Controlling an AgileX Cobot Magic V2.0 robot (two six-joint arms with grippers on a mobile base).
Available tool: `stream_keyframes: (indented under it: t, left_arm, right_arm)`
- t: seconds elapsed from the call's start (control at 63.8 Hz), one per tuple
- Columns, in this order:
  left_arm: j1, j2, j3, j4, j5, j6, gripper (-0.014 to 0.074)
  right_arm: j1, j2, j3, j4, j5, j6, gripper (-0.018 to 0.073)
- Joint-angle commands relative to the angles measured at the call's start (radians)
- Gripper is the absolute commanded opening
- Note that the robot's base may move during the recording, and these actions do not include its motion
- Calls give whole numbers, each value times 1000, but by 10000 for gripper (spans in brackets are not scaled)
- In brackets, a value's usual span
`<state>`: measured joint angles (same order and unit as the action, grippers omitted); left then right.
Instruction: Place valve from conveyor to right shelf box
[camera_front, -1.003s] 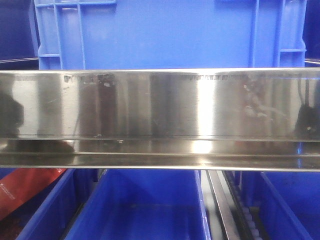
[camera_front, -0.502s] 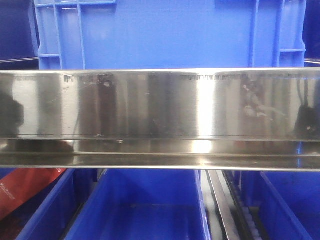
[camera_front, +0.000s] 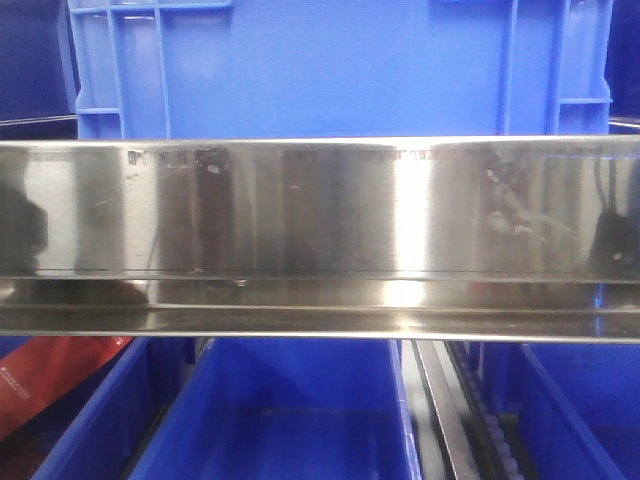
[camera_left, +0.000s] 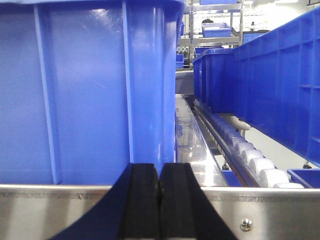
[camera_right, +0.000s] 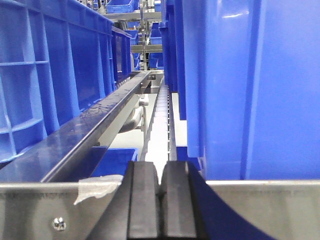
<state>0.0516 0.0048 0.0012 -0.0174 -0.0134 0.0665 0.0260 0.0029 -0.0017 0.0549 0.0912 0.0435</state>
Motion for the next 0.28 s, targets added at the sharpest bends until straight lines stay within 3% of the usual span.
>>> stream_keyframes:
  t: [0.0, 0.266]
  left_arm:
    - [1, -5, -1, -1, -22, -8, -111]
    - [1, -5, -1, -1, -22, -8, -111]
  right_arm:
    - [-6, -3, 2, -7, -25, 1, -163]
    - [-6, -3, 2, -7, -25, 1, -163]
